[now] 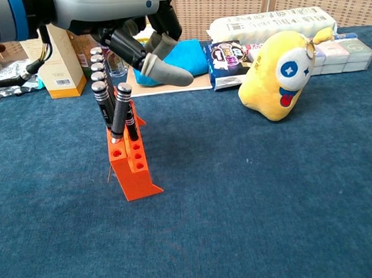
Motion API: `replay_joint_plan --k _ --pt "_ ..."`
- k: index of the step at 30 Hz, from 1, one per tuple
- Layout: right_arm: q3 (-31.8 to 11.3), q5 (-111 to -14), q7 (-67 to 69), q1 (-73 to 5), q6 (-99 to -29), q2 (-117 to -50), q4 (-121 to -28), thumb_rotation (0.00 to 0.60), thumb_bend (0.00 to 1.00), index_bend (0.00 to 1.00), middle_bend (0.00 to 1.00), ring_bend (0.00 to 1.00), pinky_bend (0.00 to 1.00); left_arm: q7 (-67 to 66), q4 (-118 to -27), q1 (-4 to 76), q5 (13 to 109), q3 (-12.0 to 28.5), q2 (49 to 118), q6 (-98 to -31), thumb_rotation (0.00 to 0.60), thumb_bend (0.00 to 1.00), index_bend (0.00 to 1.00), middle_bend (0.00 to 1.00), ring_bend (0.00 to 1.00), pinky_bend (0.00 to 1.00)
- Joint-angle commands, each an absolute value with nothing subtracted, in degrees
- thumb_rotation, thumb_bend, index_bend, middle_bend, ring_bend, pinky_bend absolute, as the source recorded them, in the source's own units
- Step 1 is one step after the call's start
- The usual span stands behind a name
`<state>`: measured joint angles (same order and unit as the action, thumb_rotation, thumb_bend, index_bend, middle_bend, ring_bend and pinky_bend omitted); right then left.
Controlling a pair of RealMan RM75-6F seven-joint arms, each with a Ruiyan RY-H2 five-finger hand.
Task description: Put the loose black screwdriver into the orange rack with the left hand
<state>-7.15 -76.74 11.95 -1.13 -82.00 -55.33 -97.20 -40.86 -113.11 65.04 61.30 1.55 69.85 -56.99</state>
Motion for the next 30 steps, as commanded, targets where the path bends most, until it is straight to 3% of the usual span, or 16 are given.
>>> replay_joint_plan --k 1,9,30 --pt "-7.23 -76.61 11.91 -1.07 -82.13 -55.29 -97.24 0.6 0.09 0.07 0.03 0.0 0.0 -41.91 -111.84 64.5 62.52 1.51 70.82 -57.4 0.0 0.11 0.61 0.63 0.87 1.0" --pt "-7.32 -76.5 12.17 -1.02 -82.17 -55.2 -97.15 0.6 0.09 0.07 0.03 0.0 0.0 -44.58 -110.17 63.94 64.64 1.17 71.71 -57.3 0.0 0.11 0.61 0.55 0.81 0.99" --pt "-7.3 -76.71 12.71 -0.86 -82.3 -54.98 -97.06 0.6 0.09 0.07 0.03 0.0 0.0 -43.11 -111.44 62.05 64.95 2.16 73.36 -55.32 0.0 0.11 0.61 0.55 0.8 0.99"
